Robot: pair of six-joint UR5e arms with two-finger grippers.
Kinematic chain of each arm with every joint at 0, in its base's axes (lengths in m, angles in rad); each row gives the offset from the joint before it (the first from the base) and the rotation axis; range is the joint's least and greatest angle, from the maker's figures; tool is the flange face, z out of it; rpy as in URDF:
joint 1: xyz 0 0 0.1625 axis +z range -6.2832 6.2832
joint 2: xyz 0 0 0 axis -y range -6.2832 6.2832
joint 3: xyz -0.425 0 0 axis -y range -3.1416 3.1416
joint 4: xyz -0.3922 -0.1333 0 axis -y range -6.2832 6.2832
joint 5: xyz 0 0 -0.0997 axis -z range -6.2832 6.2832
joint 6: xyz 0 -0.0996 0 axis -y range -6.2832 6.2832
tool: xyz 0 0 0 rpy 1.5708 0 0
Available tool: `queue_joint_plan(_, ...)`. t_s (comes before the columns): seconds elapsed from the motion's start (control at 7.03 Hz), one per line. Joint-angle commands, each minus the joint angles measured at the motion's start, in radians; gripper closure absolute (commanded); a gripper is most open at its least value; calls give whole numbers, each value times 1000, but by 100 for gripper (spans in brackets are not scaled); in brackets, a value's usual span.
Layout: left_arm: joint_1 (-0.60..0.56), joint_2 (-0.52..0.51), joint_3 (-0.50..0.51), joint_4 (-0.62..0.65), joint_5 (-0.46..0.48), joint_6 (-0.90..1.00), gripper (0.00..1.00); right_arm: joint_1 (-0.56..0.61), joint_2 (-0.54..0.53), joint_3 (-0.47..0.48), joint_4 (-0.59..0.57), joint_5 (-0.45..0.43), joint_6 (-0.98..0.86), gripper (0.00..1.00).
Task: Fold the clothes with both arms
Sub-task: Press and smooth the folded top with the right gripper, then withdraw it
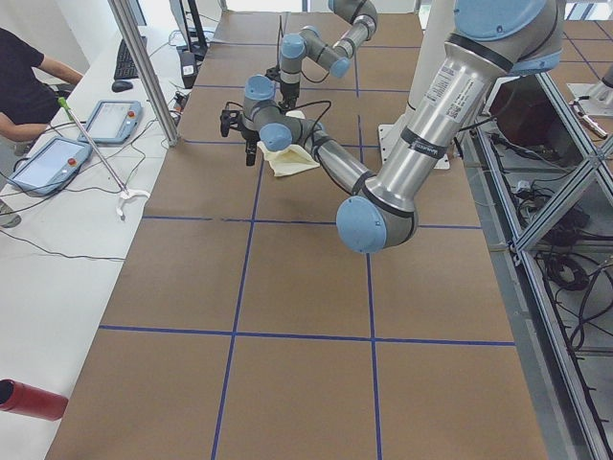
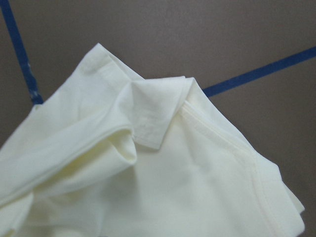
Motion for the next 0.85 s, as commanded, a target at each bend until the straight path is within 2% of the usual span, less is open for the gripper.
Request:
queue_joint_plan(0.0, -4, 5, -5, 1, -6, 2, 0, -34, 29, -70, -36, -66, -132, 0)
queue_joint_plan(0.43, -4, 8, -5, 0, -6, 1, 0, 61, 177, -312, 17, -68, -236, 0)
queue_joint_plan(0.57, -3, 8, -5, 0, -7, 1, 0, 72, 179, -384, 105, -69, -239, 0)
queue_joint_plan(0.71, -3, 8, -5, 0, -7, -1, 0, 90, 188, -426, 140, -68, -262, 0)
